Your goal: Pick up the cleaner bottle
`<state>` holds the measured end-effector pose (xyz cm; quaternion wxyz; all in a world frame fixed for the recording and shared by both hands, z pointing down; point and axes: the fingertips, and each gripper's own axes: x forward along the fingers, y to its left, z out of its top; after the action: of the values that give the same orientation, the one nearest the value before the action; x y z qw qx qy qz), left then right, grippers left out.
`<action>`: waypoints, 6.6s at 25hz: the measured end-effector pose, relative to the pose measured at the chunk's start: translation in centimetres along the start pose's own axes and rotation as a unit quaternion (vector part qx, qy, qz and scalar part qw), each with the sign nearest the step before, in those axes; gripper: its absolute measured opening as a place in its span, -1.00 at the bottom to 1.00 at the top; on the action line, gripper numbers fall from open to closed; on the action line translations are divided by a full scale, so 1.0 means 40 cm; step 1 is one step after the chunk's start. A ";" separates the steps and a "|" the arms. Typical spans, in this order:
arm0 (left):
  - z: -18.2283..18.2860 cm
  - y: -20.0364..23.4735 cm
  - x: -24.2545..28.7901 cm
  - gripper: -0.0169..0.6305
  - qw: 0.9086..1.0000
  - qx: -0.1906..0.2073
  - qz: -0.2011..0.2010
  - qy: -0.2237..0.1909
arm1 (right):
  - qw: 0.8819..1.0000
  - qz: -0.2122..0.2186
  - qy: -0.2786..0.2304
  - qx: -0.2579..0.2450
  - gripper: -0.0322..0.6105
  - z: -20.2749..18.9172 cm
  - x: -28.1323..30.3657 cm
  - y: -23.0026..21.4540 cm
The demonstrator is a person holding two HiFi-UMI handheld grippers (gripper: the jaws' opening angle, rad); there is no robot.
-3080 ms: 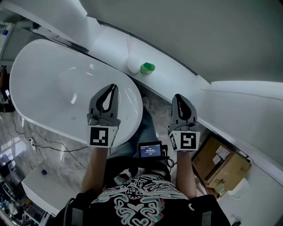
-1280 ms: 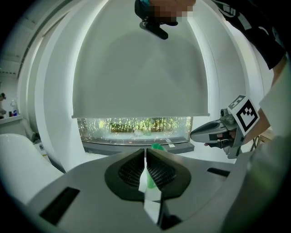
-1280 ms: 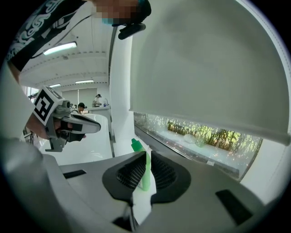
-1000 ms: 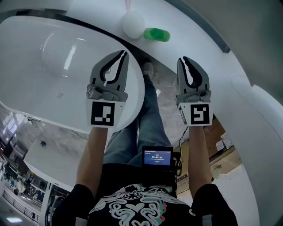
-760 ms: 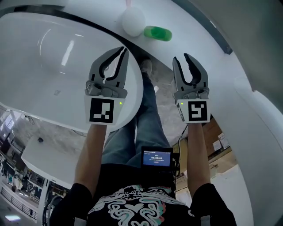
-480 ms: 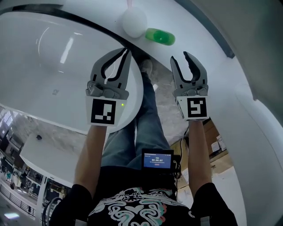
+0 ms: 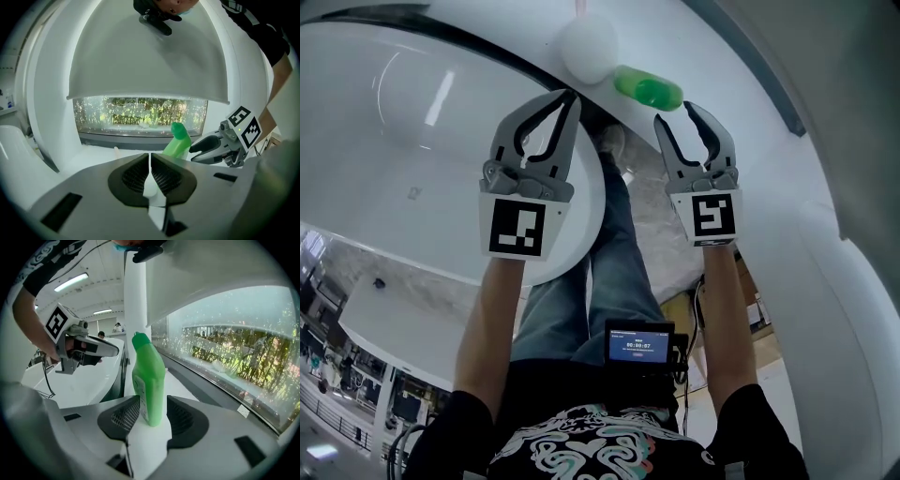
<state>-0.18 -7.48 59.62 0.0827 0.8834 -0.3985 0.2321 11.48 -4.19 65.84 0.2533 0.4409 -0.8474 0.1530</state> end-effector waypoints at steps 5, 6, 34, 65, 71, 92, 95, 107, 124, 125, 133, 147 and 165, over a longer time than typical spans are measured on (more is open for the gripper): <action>-0.010 0.003 0.017 -0.86 1.000 0.004 -0.009 0.011 | 0.999 0.021 0.012 -0.021 -0.30 -0.017 0.042 -0.006; -0.011 0.003 0.018 -0.86 1.000 0.009 -0.012 0.014 | 0.999 0.028 0.014 -0.027 -0.29 -0.018 0.050 -0.004; -0.059 0.056 0.086 -0.86 0.993 -0.111 0.022 0.020 | 0.971 0.169 -0.029 -0.167 -0.21 -0.007 0.227 0.070; -0.098 0.103 0.083 -0.86 0.993 -0.109 0.033 0.031 | 0.991 0.090 -0.046 -0.084 -0.23 0.022 0.254 0.058; -0.111 0.138 0.068 -0.86 0.992 -0.110 0.044 0.035 | 0.996 0.042 -0.082 0.021 -0.25 0.060 0.251 0.033; -0.093 0.152 0.041 -0.86 0.992 -0.112 0.047 0.020 | 0.996 0.041 -0.080 0.025 -0.27 0.131 0.195 0.022; -0.085 0.152 0.034 -0.86 0.992 -0.111 0.049 0.020 | 0.995 0.045 -0.083 0.024 -0.27 0.152 0.178 0.028; -0.023 0.149 0.023 -0.86 0.993 -0.104 0.048 0.001 | 0.994 0.028 -0.101 0.035 -0.27 0.220 0.115 0.014; 0.174 0.198 -0.118 -0.86 0.991 -0.077 0.099 -0.055 | 0.990 0.022 -0.138 0.030 -0.27 0.400 -0.043 0.044; 0.180 0.198 -0.128 -0.86 0.989 -0.086 0.103 -0.060 | 0.989 0.021 -0.142 0.029 -0.27 0.413 -0.053 0.048; 0.224 0.173 -0.204 -0.86 0.991 -0.065 0.094 -0.075 | 0.986 0.013 -0.161 0.047 -0.27 0.490 -0.114 0.082; 0.414 0.164 -0.358 -0.86 0.993 -0.048 0.061 -0.092 | 0.981 -0.036 -0.175 0.073 -0.27 0.657 -0.326 0.136; 0.599 0.181 -0.565 -0.86 0.991 -0.051 0.050 -0.116 | 0.965 -0.064 -0.234 0.100 -0.27 0.878 -0.509 0.198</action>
<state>-10.28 -5.20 27.54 0.0689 0.8778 -0.4607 0.1115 4.44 -3.03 25.09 0.0119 0.5403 -0.8338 0.1128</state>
